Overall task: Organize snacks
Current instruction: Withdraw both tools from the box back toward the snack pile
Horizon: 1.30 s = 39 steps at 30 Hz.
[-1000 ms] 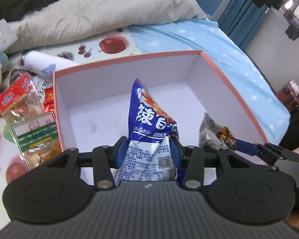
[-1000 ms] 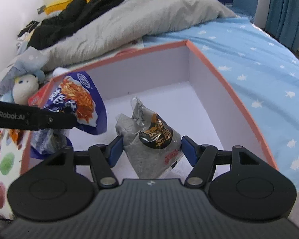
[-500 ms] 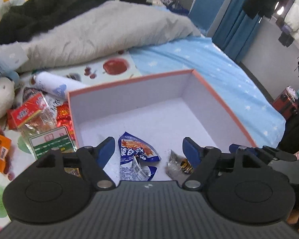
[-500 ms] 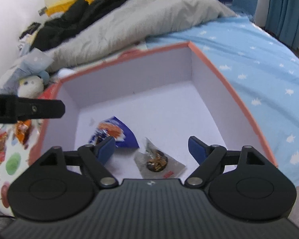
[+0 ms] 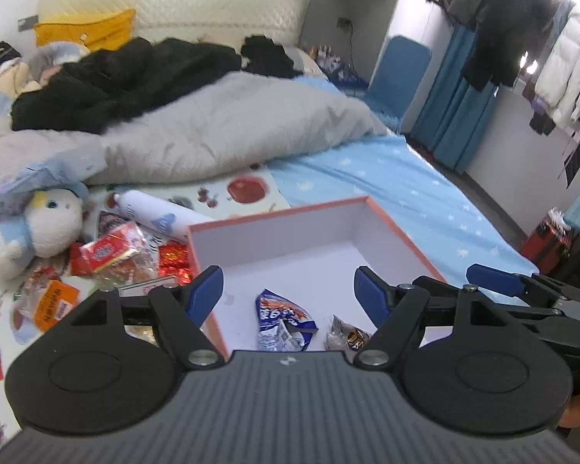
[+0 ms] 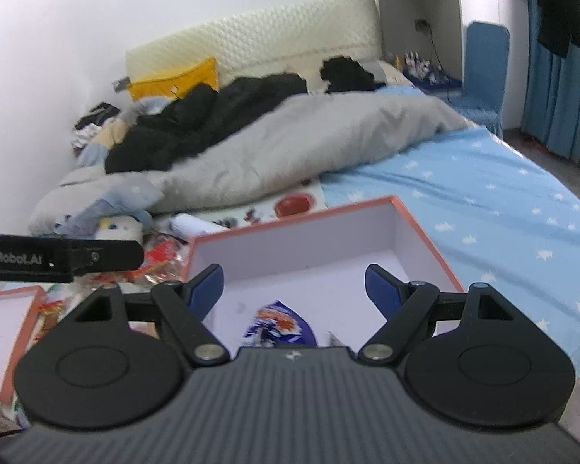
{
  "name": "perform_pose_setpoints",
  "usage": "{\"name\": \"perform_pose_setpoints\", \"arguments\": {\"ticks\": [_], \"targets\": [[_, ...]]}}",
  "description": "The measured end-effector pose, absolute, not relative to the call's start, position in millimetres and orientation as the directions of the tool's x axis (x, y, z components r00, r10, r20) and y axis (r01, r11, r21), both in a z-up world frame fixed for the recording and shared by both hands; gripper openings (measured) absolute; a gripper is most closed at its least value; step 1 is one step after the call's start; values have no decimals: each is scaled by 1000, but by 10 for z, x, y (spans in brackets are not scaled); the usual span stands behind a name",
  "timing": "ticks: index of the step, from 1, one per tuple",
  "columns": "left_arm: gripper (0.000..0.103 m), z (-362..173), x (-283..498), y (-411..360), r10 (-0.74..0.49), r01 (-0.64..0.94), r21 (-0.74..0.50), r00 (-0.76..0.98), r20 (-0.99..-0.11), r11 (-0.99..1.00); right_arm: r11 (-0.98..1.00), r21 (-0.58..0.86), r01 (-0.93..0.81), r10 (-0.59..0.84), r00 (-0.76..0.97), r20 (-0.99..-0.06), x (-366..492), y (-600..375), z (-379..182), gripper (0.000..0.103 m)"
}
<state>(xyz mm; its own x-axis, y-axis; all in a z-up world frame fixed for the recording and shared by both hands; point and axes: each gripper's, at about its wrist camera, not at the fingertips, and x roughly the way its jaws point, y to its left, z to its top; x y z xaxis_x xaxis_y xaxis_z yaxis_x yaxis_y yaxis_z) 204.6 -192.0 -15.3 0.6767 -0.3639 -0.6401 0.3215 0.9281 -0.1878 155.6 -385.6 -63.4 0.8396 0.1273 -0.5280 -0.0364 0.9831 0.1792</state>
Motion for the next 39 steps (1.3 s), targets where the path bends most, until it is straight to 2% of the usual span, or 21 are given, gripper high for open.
{"name": "perform_pose_setpoints", "arguments": {"ticks": [8, 17, 25, 35, 39], "targets": [[79, 99, 1659, -1398, -331, 282, -177, 734, -593, 943, 982, 156, -111, 171, 871, -460, 1370, -3512, -399, 82], [79, 8, 1437, -814, -281, 193, -208, 750, -599, 959, 975, 185, -126, 192, 893, -407, 1226, -3199, -407, 82], [79, -246, 1126, -443, -267, 136, -252, 742, -616, 958, 978, 150, -142, 197, 862, -467, 1199, -2841, -704, 82], [79, -488, 959, -118, -185, 59, -213, 744, -642, 975, 969, 84, -234, 243, 827, -507, 1061, -2324, -949, 82], [82, -614, 961, 38, -170, 27, -220, 729, -663, 975, 968, 58, -244, 237, 816, -527, 1023, -2206, -1060, 82]]}}
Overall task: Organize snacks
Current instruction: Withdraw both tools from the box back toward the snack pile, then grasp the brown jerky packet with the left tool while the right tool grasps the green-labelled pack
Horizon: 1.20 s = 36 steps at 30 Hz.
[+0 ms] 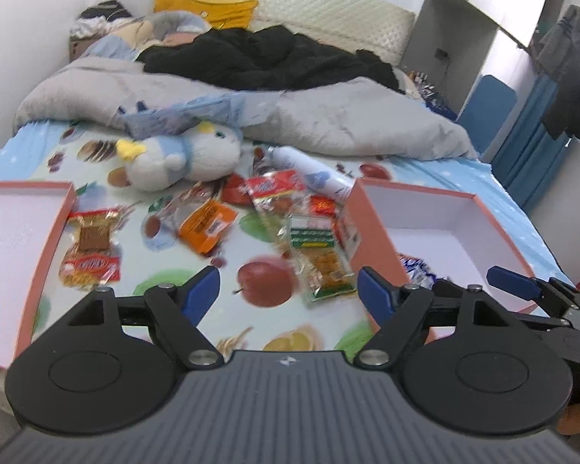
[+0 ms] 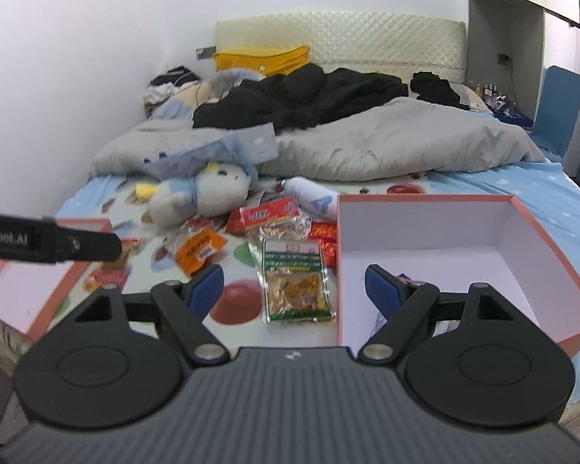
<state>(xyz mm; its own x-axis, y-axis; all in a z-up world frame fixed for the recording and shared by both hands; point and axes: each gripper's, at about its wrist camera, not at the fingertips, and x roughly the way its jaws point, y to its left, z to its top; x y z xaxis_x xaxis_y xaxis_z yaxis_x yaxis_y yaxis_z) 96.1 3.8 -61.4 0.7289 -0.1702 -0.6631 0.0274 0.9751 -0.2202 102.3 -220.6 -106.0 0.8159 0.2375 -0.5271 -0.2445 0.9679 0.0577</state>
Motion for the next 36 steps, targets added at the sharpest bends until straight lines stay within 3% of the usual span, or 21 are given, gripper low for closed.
{"name": "perform_pose_setpoints", "arguments": {"ticks": [27, 29, 36], "targets": [[87, -1525, 1674, 558, -107, -66, -185, 610, -785, 980, 951, -29, -309, 225, 749, -623, 1276, -1739, -1477, 81], [87, -1620, 1791, 599, -83, -71, -157, 601, -795, 985, 946, -40, -321, 228, 749, -622, 1347, -1669, -1500, 75], [87, -1838, 2181, 868, -32, -127, -145, 632, -774, 981, 929, -74, -363, 238, 738, -632, 1695, -1424, -1629, 67]]}}
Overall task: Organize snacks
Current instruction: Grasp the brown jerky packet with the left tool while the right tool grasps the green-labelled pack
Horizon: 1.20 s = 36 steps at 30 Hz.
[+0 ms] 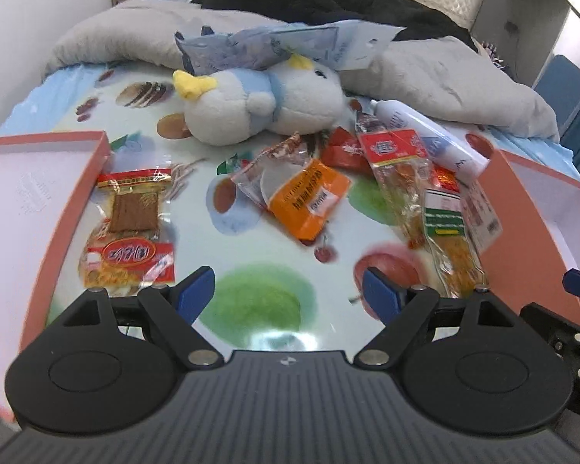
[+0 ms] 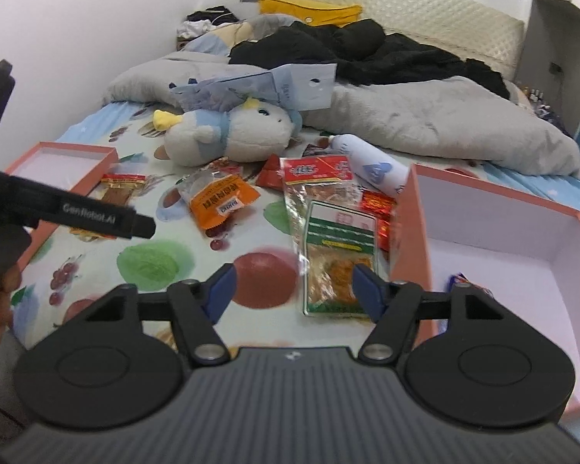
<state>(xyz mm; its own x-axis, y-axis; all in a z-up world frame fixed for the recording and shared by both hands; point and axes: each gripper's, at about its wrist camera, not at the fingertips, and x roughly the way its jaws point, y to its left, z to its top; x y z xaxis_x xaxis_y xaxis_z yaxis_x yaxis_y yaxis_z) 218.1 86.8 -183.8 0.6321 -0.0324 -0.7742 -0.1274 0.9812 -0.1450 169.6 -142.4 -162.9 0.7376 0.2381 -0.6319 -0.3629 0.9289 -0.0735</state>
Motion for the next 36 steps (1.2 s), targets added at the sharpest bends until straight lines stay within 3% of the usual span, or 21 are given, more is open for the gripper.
{"name": "perform_pose_setpoints", "arguments": {"ticks": [6, 10, 12, 15, 20, 25, 27, 34, 36], "targets": [[87, -2085, 2661, 1124, -26, -157, -151, 605, -796, 976, 918, -133, -375, 195, 715, -671, 2074, -1231, -1886, 67], [87, -2222, 2847, 1297, 106, -204, -19, 585, -804, 979, 916, -158, -370, 153, 683, -714, 2300, -1172, -2122, 67], [96, -2352, 2947, 1398, 168, -209, 61, 550, -818, 976, 916, -146, -373, 153, 663, -732, 2400, -1162, -2220, 67], [96, -2544, 3083, 1573, 277, -242, 178, 478, -834, 954, 918, -144, -369, 139, 639, -756, 2571, -1157, -2339, 67], [102, -2729, 3250, 1909, 207, -287, 78, 453, -867, 955, 929, -98, -358, 133, 567, -813, 2824, -1227, -2452, 67], [103, -2733, 3464, 2104, 229, -339, 86, 408, -884, 937, 933, -22, -359, 167, 487, -857, 2978, -1292, -2341, 67], [103, -2773, 3528, 2238, 173, -380, 20, 374, -911, 925, 931, -9, -365, 179, 477, -860, 3016, -1316, -2302, 67], [103, -2805, 3596, 2298, 199, -399, 28, 395, -897, 917, 923, -71, -379, 138, 495, -858, 3044, -1357, -2475, 67], [103, -2823, 3572, 2273, 204, -399, 26, 408, -890, 917, 927, -17, -373, 169, 461, -871, 3046, -1421, -2547, 69]]}}
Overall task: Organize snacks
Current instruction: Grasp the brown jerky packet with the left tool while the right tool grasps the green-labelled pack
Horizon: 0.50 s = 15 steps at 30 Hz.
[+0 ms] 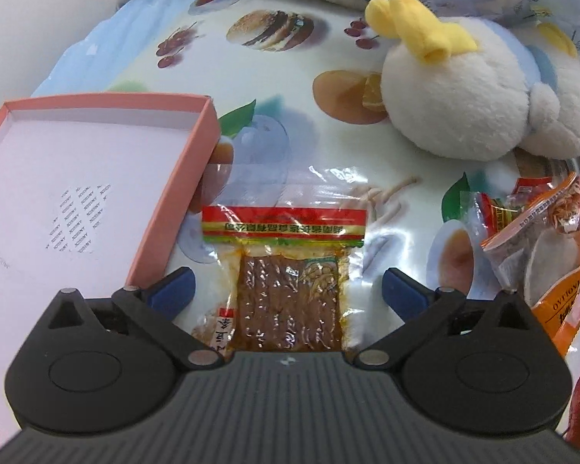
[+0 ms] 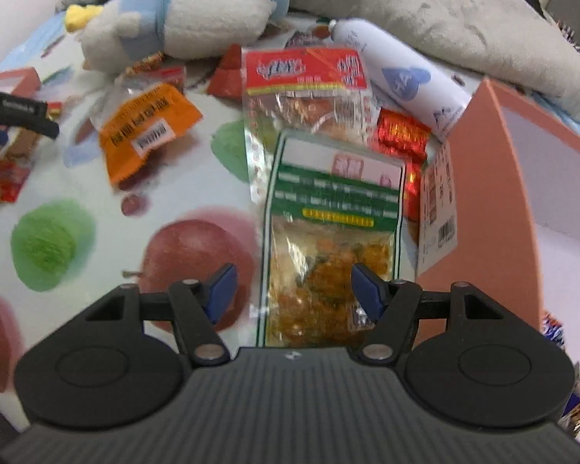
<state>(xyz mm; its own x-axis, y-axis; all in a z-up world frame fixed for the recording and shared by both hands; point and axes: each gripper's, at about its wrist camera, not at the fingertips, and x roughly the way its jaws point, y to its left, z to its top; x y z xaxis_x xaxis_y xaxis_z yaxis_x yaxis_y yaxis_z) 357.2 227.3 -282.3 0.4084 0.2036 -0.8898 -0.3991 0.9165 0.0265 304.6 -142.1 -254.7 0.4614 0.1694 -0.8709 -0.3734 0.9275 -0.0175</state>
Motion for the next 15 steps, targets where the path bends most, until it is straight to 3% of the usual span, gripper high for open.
{"name": "perform_pose_setpoints", "arguments": {"ticks": [4, 6, 13, 15], "targets": [[97, -2837, 3505, 2205, 205, -382, 22, 446, -871, 924, 924, -4, -381, 203, 500, -842, 2944, -1494, -2585, 63], [87, -2796, 3423, 2138, 197, -363, 16, 468, -861, 932, 924, -13, -382, 203, 521, -829, 2877, -1487, -2590, 57], [78, -2748, 3142, 1770, 152, -274, 7, 513, -845, 962, 908, -59, -414, 198, 550, -811, 2608, -1272, -2626, 14], [73, -2737, 3052, 1668, 140, -253, 3, 526, -839, 967, 909, -64, -412, 194, 552, -811, 2522, -1255, -2628, 8]]}}
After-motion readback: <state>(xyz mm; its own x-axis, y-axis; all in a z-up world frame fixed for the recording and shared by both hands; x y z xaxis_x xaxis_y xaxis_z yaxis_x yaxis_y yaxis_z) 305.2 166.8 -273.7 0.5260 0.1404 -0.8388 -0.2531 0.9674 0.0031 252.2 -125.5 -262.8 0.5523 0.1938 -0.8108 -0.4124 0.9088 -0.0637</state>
